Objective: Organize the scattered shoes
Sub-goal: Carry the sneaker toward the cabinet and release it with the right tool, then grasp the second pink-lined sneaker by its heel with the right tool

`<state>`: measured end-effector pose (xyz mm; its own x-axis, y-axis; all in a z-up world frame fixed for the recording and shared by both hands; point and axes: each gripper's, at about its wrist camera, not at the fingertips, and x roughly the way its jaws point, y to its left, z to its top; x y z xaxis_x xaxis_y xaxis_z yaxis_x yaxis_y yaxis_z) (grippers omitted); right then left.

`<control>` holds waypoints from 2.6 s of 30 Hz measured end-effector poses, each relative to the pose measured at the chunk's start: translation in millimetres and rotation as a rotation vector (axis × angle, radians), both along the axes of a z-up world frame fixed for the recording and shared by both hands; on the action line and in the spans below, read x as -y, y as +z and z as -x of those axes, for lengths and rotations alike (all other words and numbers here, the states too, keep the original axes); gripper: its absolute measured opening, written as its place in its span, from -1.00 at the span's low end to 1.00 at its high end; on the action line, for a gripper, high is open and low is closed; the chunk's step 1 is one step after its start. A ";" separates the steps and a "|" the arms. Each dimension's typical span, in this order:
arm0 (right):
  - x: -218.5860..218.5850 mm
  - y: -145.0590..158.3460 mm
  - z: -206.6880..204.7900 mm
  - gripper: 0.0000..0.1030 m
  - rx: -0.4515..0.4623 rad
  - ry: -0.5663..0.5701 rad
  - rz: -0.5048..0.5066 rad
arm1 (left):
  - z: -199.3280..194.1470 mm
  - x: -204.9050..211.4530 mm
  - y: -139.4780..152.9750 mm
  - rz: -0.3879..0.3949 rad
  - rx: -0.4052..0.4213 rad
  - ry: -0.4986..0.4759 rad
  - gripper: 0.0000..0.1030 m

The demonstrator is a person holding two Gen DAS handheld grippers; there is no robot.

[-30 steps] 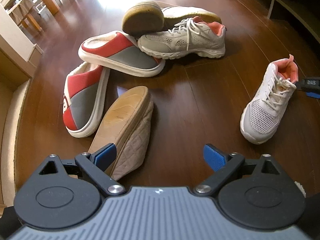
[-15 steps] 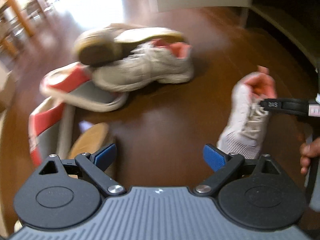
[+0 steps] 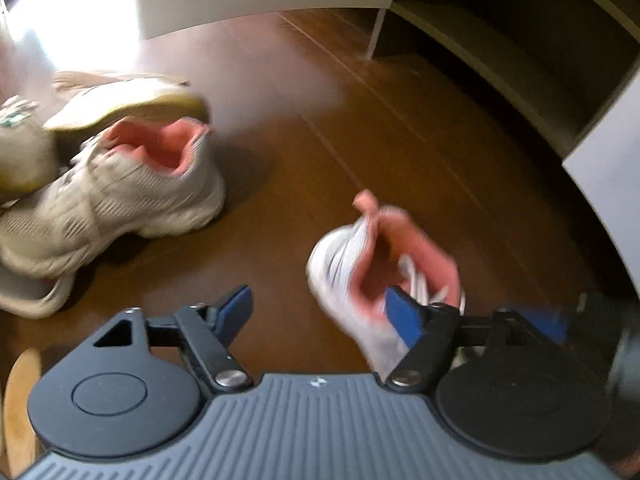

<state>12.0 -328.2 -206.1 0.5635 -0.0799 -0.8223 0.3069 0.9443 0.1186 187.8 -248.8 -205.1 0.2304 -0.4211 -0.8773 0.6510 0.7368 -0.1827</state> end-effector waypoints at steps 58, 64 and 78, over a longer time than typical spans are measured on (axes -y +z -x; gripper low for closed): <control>-18.8 13.5 -43.3 0.54 0.050 -0.176 -0.247 | 39.9 -198.6 54.0 -0.183 0.294 0.121 0.16; -34.4 6.8 -124.4 0.03 0.085 -0.341 -0.330 | 22.8 -214.2 47.9 -0.144 0.286 0.186 0.16; -26.2 -57.7 -240.2 -0.23 -0.047 -0.506 -0.432 | 19.1 -222.6 40.4 -0.157 0.249 0.225 0.18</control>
